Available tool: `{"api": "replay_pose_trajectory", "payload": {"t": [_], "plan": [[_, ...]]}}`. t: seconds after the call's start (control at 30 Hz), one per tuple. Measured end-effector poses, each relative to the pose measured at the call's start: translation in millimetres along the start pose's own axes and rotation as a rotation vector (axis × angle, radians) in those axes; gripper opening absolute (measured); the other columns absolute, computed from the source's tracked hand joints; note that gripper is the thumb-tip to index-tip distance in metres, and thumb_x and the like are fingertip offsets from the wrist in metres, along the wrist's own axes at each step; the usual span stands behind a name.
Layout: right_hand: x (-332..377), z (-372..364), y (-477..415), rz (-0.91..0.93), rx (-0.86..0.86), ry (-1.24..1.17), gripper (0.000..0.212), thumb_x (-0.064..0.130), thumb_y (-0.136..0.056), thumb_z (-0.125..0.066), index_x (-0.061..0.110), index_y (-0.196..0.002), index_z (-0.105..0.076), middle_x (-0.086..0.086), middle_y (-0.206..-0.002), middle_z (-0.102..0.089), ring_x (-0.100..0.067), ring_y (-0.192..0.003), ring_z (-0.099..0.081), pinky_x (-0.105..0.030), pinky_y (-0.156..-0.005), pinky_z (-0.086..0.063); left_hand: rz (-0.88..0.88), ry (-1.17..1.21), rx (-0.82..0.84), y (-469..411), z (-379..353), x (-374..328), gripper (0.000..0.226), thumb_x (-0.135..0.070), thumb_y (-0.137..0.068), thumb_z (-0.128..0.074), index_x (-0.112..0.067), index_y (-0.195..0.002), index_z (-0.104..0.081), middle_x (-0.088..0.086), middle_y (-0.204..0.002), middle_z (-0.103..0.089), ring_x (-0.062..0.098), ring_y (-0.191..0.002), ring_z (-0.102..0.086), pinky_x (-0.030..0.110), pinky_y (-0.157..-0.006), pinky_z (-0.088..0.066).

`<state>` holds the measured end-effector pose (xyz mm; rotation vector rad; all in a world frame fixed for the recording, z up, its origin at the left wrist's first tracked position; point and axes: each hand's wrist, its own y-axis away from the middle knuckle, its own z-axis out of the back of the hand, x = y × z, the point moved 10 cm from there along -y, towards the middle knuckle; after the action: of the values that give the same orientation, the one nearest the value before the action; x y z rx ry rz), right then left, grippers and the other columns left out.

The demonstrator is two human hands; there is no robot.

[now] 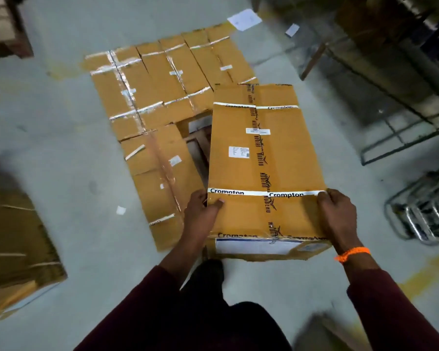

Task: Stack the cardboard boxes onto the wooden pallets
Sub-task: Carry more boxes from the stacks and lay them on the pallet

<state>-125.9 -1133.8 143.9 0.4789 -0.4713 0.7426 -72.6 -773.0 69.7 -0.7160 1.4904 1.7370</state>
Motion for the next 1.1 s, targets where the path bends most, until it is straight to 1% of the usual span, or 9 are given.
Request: {"api": "replay_pose_trajectory", "payload": {"t": [0.13,0.2,0.3,0.4,0.57,0.73,0.97,1.03,1.1], "plan": [[-10.8,-30.5,-88.6,0.064,0.083,0.074,0.063,0.046,-0.086,-0.034,0.006,-0.119,-0.069,-0.024,-0.120,-0.069,-0.044,-0.109,-0.061,-0.047,-0.095,-0.047,0.099,-0.077,-0.017,-51.0,-66.6,17.3,0.044,-0.034,-0.091,-0.073,-0.020,-0.132,-0.061,-0.007,-0.118,-0.065,0.016,-0.107,-0.061,0.031,-0.094,-0.047],[-20.4,-54.4,-122.1,0.101,0.126,0.100,0.059,0.042,-0.087,-0.034,0.007,-0.119,-0.069,-0.024,-0.120,-0.069,-0.044,-0.109,-0.062,-0.046,-0.095,-0.047,0.140,-0.083,-0.104,-73.8,-84.3,35.6,0.040,-0.034,-0.091,-0.073,-0.020,-0.128,-0.064,-0.003,-0.121,-0.069,0.020,-0.110,-0.064,0.034,-0.099,-0.049],[-47.3,-96.0,-166.4,0.169,0.182,0.116,0.062,0.045,-0.087,-0.033,0.007,-0.122,-0.068,-0.025,-0.121,-0.069,-0.045,-0.110,-0.062,-0.045,-0.094,-0.047,0.137,-0.051,-0.249,-99.8,-109.5,65.7,0.034,-0.034,-0.093,-0.069,-0.025,-0.124,-0.061,-0.006,-0.118,-0.066,0.015,-0.107,-0.061,0.029,-0.094,-0.045],[-82.6,-141.6,-210.1,0.255,0.222,0.112,0.078,0.061,-0.085,-0.027,0.007,-0.125,-0.066,-0.024,-0.114,-0.072,-0.046,-0.103,-0.065,-0.049,-0.091,-0.050,0.144,-0.018,-0.390,-121.1,-141.2,103.6,0.040,-0.042,-0.095,-0.066,-0.023,-0.129,-0.057,-0.007,-0.120,-0.064,0.014,-0.107,-0.060,0.032,-0.093,-0.046],[-130.2,-219.1,-275.3,0.348,0.268,0.139,0.073,0.058,-0.086,-0.028,0.010,-0.128,-0.064,-0.019,-0.113,-0.073,-0.043,-0.099,-0.067,-0.049,-0.089,-0.051,0.204,0.040,-0.581,-158.0,-189.4,189.4,0.045,-0.052,-0.091,-0.066,-0.031,-0.128,-0.051,-0.006,-0.124,-0.065,0.018,-0.110,-0.063,0.041,-0.096,-0.053],[-155.6,-296.2,-309.8,0.392,0.306,0.040,0.071,0.051,-0.088,-0.032,0.007,-0.136,-0.059,-0.019,-0.122,-0.069,-0.041,-0.105,-0.066,-0.056,-0.099,-0.052,0.183,0.029,-0.714,-205.1,-203.3,251.8,0.050,-0.066,-0.089,-0.060,-0.036,-0.128,-0.051,-0.008,-0.126,-0.065,0.019,-0.112,-0.063,0.046,-0.098,-0.053],[-186.8,-366.2,-327.5,0.365,0.294,-0.056,0.068,0.051,-0.090,-0.037,0.007,-0.137,-0.061,-0.017,-0.125,-0.069,-0.037,-0.106,-0.065,-0.044,-0.096,-0.051,0.073,-0.055,-0.803,-253.5,-197.7,290.9,0.043,-0.042,-0.094,-0.065,-0.023,-0.131,-0.053,-0.002,-0.124,-0.065,0.014,-0.110,-0.059,0.040,-0.096,-0.052],[-189.6,-379.8,-326.7,0.354,0.288,-0.084,0.070,0.051,-0.088,-0.036,0.007,-0.137,-0.061,-0.017,-0.123,-0.070,-0.033,-0.101,-0.065,-0.037,-0.092,-0.048,0.063,-0.123,-0.839,-262.5,-191.0,295.9,0.047,-0.044,-0.095,-0.065,-0.018,-0.132,-0.055,0.002,-0.125,-0.063,0.014,-0.113,-0.053,0.043,-0.099,-0.047],[-188.6,-389.6,-326.7,0.346,0.274,-0.107,0.070,0.050,-0.088,-0.037,0.006,-0.136,-0.061,-0.018,-0.120,-0.070,-0.026,-0.093,-0.061,-0.036,-0.090,-0.047,0.064,-0.232,-0.876,-271.0,-184.1,298.4,0.054,-0.050,-0.091,-0.062,-0.015,-0.131,-0.058,0.007,-0.124,-0.062,0.023,-0.116,-0.051,0.046,-0.098,-0.044]]}}
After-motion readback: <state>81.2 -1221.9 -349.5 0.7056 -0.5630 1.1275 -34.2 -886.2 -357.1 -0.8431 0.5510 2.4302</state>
